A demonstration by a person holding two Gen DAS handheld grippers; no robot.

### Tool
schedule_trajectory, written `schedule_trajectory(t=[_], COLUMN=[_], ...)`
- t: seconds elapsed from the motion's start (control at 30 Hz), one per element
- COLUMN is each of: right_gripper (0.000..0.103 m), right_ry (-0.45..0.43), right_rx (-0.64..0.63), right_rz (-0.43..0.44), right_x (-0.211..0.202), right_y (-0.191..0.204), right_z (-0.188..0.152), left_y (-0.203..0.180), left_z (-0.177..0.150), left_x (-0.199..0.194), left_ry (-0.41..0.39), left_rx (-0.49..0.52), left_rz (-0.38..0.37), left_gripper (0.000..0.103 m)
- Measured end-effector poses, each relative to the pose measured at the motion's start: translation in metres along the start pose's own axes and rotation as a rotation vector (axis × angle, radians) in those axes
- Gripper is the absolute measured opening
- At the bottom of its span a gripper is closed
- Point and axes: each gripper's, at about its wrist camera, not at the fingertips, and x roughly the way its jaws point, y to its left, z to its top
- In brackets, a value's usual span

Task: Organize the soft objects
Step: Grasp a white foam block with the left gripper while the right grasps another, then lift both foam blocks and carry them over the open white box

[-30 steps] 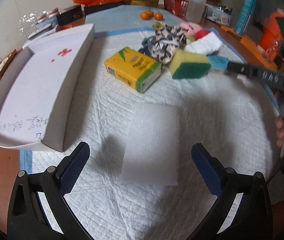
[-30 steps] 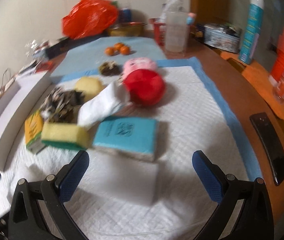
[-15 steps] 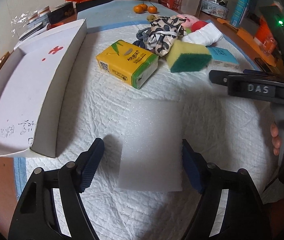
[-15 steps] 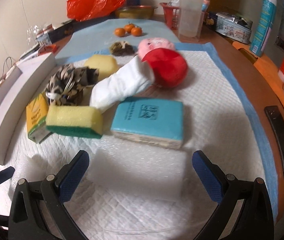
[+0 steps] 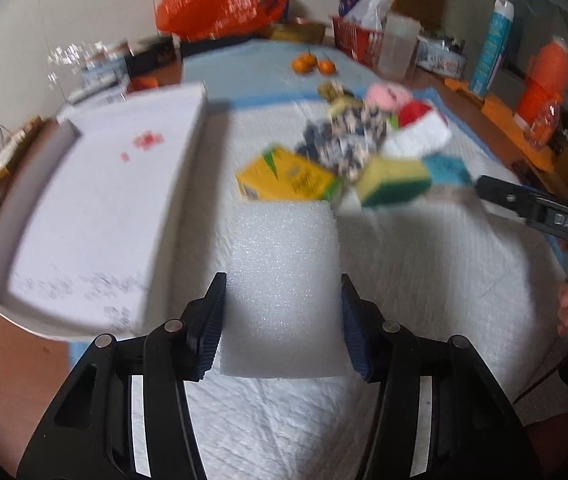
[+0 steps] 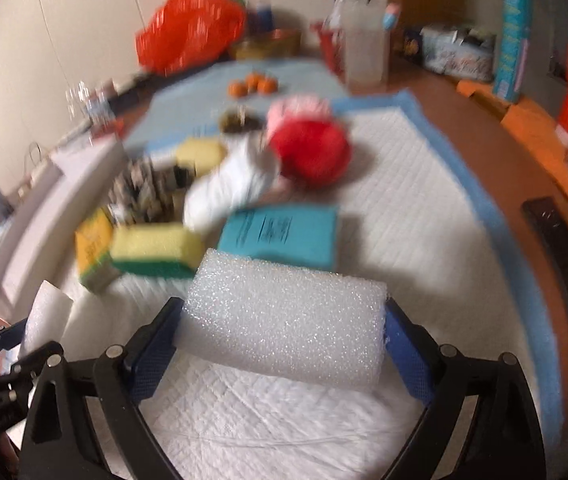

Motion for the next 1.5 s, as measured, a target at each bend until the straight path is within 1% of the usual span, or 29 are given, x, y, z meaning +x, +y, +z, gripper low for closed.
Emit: schedule_trajectory(t=[0.07, 0.1, 0.13, 0.17, 0.2, 0.23, 0.27, 0.3, 0.37, 0.43, 0.47, 0.53, 0.67, 0.77, 0.83, 0.9, 1.0, 1.13, 1.5], right_gripper=[0.095, 0.095, 0.095, 0.095, 0.095, 0.095, 0.095, 0.095, 0.095, 0.095, 0.095, 0.095, 0.095, 0.095, 0.095, 0.095, 0.095, 0.095, 0.095], right_ry=[-0.098, -0.153, -0.222, -0.273, -0.323, -0.386, -0.430, -0.468, -0.537, -0.574, -0.587, -0.590, -0.575, -0.602, -0.600, -0.592, -0.584, -0.577, -0.530], right_rx=[0.009, 0.005, -0.002, -0.008, -0.017, -0.029, -0.038, -0.046, -0.066, -0.080, -0.084, -0.088, -0.100, -0.115, -0.097, -0.083, -0.076, -0.067, -0.089], right_rz=[0.023, 0.031, 0.042, 0.050, 0.058, 0.073, 0.090, 0.111, 0.160, 0.216, 0.246, 0.278, 0.309, 0.303, 0.306, 0.313, 0.302, 0.289, 0.301], right_x=[-0.027, -0.042, -0.062, -0.077, -0.092, -0.112, -0.126, -0.138, -0.161, -0.175, -0.178, -0.178, -0.181, -0.189, -0.189, -0.185, -0.181, -0.176, -0.163], right_y=[-0.006, -0.008, -0.009, -0.007, -0.006, -0.003, 0.000, 0.004, 0.011, 0.018, 0.022, 0.025, 0.040, 0.052, 0.057, 0.064, 0.073, 0.084, 0.121], right_z=[0.011, 0.018, 0.027, 0.035, 0.042, 0.052, 0.060, 0.067, 0.079, 0.084, 0.084, 0.083, 0.084, 0.083, 0.084, 0.084, 0.084, 0.084, 0.083], left_y=[0.007, 0.010, 0.014, 0.018, 0.022, 0.024, 0.028, 0.033, 0.039, 0.044, 0.044, 0.047, 0.063, 0.076, 0.085, 0.092, 0.103, 0.117, 0.155], left_z=[0.021, 0.030, 0.044, 0.052, 0.066, 0.073, 0.080, 0.086, 0.086, 0.080, 0.078, 0.073, 0.072, 0.077, 0.081, 0.080, 0.078, 0.078, 0.062], left_x=[-0.026, -0.036, -0.052, -0.061, -0.079, -0.090, -0.105, -0.121, -0.140, -0.156, -0.160, -0.170, -0.184, -0.190, -0.192, -0.191, -0.185, -0.177, -0.171], left_ry=[-0.075, -0.101, -0.139, -0.162, -0.205, -0.232, -0.268, -0.306, -0.344, -0.366, -0.371, -0.387, -0.416, -0.435, -0.439, -0.445, -0.432, -0.414, -0.396], left_rx=[-0.016, -0.028, -0.047, -0.059, -0.082, -0.098, -0.119, -0.142, -0.169, -0.196, -0.203, -0.216, -0.230, -0.234, -0.234, -0.230, -0.243, -0.242, -0.287], left_rz=[0.041, 0.054, 0.075, 0.089, 0.117, 0.132, 0.149, 0.169, 0.206, 0.239, 0.243, 0.260, 0.273, 0.275, 0.261, 0.268, 0.243, 0.229, 0.225], left_gripper=[0.053, 0.053, 0.053, 0.053, 0.053, 0.053, 0.053, 0.053, 0.053, 0.053, 0.053, 0.053, 0.053, 0.053, 0.053, 0.053, 0.053, 0.053, 0.053])
